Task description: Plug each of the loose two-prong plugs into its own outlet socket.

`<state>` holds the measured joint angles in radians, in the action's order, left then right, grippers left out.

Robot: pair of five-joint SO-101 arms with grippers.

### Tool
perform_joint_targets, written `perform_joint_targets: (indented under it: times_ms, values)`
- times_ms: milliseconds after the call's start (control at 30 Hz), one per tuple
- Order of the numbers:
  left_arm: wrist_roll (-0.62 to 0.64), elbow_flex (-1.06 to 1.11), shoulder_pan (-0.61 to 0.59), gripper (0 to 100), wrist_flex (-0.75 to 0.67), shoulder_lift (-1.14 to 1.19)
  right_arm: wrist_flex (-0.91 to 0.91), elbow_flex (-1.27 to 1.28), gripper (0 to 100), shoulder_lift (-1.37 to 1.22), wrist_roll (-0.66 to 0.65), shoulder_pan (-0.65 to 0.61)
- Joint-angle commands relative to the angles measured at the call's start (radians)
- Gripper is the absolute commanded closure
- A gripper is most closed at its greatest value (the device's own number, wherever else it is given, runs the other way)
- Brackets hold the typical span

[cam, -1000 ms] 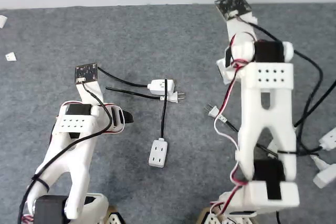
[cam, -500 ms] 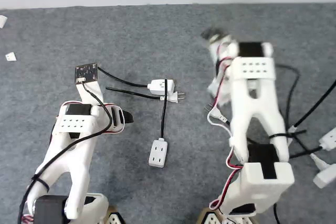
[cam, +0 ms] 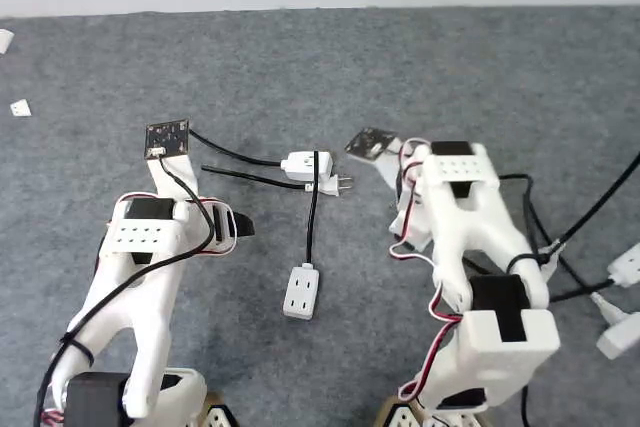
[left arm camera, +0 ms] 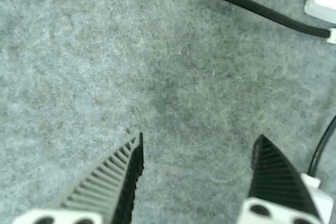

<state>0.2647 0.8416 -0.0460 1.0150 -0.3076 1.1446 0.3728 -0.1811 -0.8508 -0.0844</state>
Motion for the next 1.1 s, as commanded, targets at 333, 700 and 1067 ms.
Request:
perform_joint_targets:
  times_ms: [333, 700, 1067]
  values:
    - [-0.012, -0.031, 0.002, 69, -0.023, -0.008, 0.102, -0.094, 88.1, -0.008, -0.012, 0.019]
    - [-0.012, -0.031, 0.002, 69, -0.023, -0.008, 0.300, -0.109, 90.3, 0.099, -0.189, 0.331]
    - [-0.012, -0.031, 0.002, 69, -0.029, 0.000, 0.099, 0.201, 90.0, 0.246, -0.318, 0.383]
